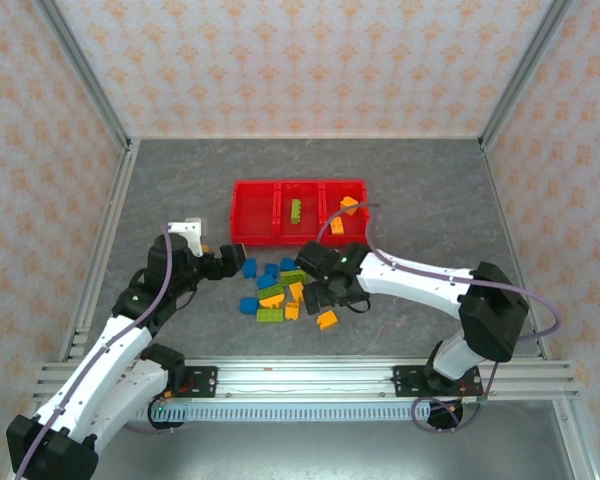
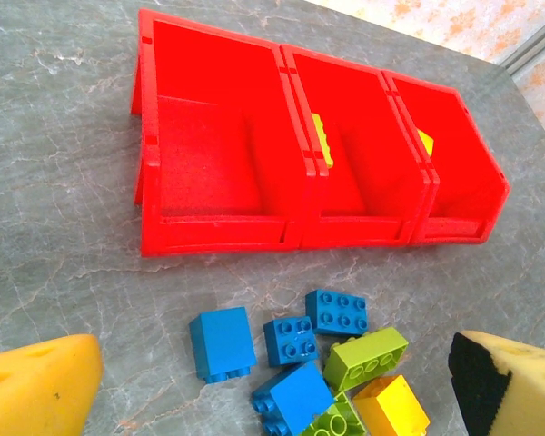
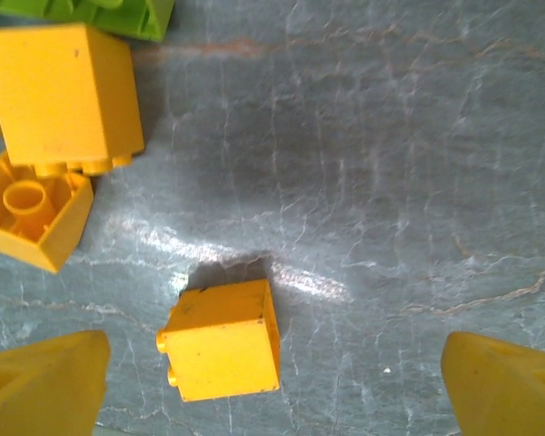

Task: Sort the legos into containers by color
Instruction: Pick up the lego from the bottom-center of the table.

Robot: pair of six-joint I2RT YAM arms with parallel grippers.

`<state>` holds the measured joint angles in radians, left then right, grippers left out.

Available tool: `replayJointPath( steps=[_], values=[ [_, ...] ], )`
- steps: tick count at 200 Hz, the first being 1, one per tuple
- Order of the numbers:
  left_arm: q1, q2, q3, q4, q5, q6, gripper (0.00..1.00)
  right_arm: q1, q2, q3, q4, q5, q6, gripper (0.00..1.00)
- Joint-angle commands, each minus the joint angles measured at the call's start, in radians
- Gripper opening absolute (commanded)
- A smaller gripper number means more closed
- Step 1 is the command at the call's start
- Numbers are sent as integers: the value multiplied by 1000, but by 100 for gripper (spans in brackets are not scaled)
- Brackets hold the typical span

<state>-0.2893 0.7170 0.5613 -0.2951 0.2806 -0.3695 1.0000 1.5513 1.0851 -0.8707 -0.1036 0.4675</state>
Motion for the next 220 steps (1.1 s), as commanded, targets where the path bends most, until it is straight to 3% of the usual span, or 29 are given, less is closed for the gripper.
replayJointPath(
  steps=[1, 89, 172, 220],
  values=[
    [-6, -3, 0, 22, -5, -10, 99, 37, 32, -5, 9, -9, -2, 90],
    [-11, -4, 0, 20, -9, -11, 99, 49, 123, -71, 75, -49, -36, 74],
    [-22, -13, -1, 21, -13, -12, 99, 49, 196, -56, 79, -31, -63, 37],
    [-22, -11, -2, 21, -17, -12, 99, 46, 113, 62, -21, 85, -71, 29]
  ],
)
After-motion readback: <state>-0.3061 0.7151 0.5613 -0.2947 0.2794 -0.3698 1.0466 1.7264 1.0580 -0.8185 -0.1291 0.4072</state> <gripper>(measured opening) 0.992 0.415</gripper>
